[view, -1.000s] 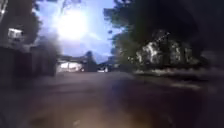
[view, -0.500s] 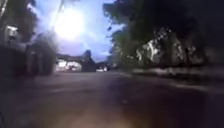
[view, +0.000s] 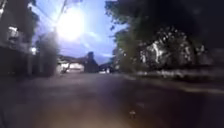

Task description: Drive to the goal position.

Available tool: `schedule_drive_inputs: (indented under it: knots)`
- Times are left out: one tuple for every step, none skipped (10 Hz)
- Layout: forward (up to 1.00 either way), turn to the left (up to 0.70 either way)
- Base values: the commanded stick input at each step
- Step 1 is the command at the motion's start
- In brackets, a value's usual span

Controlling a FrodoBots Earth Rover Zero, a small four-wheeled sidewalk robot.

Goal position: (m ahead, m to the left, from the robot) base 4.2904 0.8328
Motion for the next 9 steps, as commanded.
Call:
schedule_drive_inputs:
  knots:
    - [0.70, 0.00]
    - [0.70, 0.00]
    - [0.70, 0.00]
    - [0.70, 0.00]
    - [0.70, 0.00]
    - [0.70, 0.00]
    - [0.70, 0.00]
    - [0.70, 0.00]
    - [0.70, 0.00]
